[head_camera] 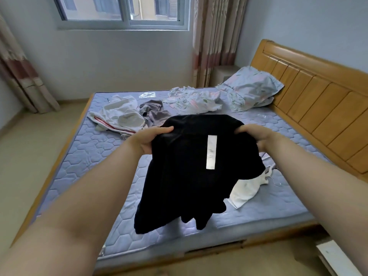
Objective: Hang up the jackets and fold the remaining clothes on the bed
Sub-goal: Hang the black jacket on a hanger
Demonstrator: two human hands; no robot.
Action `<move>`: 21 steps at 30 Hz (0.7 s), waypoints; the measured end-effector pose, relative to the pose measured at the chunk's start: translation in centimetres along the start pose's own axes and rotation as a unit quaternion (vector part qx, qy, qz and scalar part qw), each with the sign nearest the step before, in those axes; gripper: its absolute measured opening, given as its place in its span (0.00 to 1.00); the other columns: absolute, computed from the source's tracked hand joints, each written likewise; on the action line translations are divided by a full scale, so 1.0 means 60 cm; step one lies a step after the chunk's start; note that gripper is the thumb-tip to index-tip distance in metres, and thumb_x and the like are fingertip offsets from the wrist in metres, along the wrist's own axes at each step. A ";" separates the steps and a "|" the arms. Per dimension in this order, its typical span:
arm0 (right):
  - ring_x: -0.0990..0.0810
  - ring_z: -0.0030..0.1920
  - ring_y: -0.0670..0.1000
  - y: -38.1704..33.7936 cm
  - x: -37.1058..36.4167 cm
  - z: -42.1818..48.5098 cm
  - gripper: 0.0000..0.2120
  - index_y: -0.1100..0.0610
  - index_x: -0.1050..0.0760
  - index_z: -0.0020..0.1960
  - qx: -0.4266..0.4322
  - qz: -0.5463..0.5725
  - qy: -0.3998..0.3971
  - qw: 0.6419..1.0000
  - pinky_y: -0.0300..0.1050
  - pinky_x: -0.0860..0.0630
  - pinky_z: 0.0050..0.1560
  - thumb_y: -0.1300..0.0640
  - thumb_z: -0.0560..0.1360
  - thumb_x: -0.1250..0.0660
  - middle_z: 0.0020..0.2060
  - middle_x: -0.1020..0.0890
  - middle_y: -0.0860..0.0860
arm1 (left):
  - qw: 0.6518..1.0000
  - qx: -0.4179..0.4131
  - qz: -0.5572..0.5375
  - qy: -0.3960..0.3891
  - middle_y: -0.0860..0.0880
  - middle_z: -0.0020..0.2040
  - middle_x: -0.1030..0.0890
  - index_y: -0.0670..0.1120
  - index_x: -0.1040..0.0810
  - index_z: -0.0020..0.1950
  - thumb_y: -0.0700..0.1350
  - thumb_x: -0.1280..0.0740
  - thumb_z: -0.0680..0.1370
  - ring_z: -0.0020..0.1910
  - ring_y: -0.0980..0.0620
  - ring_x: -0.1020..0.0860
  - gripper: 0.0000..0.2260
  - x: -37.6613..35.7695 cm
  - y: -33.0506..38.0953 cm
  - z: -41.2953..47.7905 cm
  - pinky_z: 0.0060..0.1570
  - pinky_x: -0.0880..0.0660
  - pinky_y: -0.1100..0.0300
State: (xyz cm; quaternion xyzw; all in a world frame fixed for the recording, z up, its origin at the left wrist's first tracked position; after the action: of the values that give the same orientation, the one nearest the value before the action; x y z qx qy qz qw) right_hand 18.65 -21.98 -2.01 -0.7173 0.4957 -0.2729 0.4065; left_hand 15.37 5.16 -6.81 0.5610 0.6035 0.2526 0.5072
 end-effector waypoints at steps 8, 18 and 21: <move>0.22 0.37 0.56 0.025 0.019 0.047 0.03 0.63 0.27 0.39 0.118 -0.161 0.192 0.961 0.44 0.26 0.36 0.65 0.72 0.35 0.33 0.23 0.57 | 0.958 -0.098 -0.019 0.269 0.45 0.48 0.19 0.44 0.23 0.55 0.39 0.36 0.80 0.42 0.49 0.19 0.05 0.022 -0.068 0.002 0.39 0.20 0.57; 0.24 0.58 0.62 -0.002 -0.050 0.333 0.13 0.64 0.25 0.59 0.095 -0.571 0.286 0.764 0.49 0.28 0.51 0.61 0.78 0.42 0.58 0.22 0.61 | 0.872 -0.076 0.083 0.477 0.45 0.49 0.21 0.41 0.25 0.64 0.36 0.42 0.79 0.50 0.48 0.26 0.14 0.178 -0.065 0.161 0.46 0.31 0.59; 0.26 0.62 0.61 -0.026 -0.059 0.439 0.16 0.65 0.28 0.63 0.041 -0.465 0.319 0.825 0.50 0.28 0.59 0.62 0.77 0.41 0.62 0.24 0.61 | 0.893 0.000 0.069 0.445 0.40 0.67 0.26 0.39 0.31 0.70 0.37 0.45 0.81 0.51 0.49 0.28 0.17 0.232 -0.050 0.249 0.47 0.30 0.59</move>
State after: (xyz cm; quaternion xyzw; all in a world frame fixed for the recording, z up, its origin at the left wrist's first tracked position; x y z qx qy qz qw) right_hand 39.08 -10.16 -14.32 -0.7183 0.1935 -0.6635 0.0797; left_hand 29.51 13.45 -19.37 0.4298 0.7260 0.5102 0.1672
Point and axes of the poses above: each hand's wrist, its own z-axis towards the middle knuckle, its own x-axis out of the back of the hand, y = z × x, the point moved 4 cm from there along z, towards the middle knuckle
